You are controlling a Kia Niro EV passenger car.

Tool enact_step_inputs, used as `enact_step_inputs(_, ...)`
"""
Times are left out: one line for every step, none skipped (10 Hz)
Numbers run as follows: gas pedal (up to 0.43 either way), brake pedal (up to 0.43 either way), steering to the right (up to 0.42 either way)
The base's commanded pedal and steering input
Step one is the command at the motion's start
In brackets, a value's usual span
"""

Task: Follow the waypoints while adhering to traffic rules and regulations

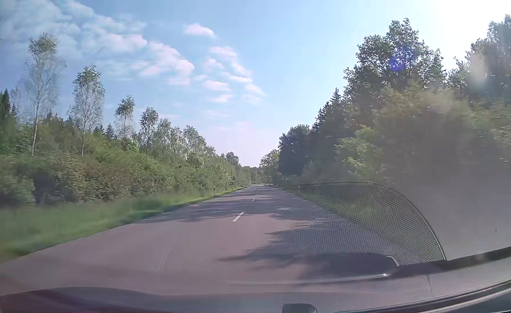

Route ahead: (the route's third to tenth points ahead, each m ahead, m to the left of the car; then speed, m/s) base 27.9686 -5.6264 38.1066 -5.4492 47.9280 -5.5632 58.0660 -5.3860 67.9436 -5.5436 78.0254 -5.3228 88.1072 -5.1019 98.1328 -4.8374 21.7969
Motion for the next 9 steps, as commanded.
enact_step_inputs(0.067,0.000,-0.004)
enact_step_inputs(0.067,0.000,-0.004)
enact_step_inputs(0.079,0.000,-0.004)
enact_step_inputs(0.079,0.000,-0.004)
enact_step_inputs(0.079,0.000,-0.004)
enact_step_inputs(0.087,0.000,-0.004)
enact_step_inputs(0.098,0.000,-0.004)
enact_step_inputs(0.098,0.000,-0.004)
enact_step_inputs(0.098,0.000,-0.004)
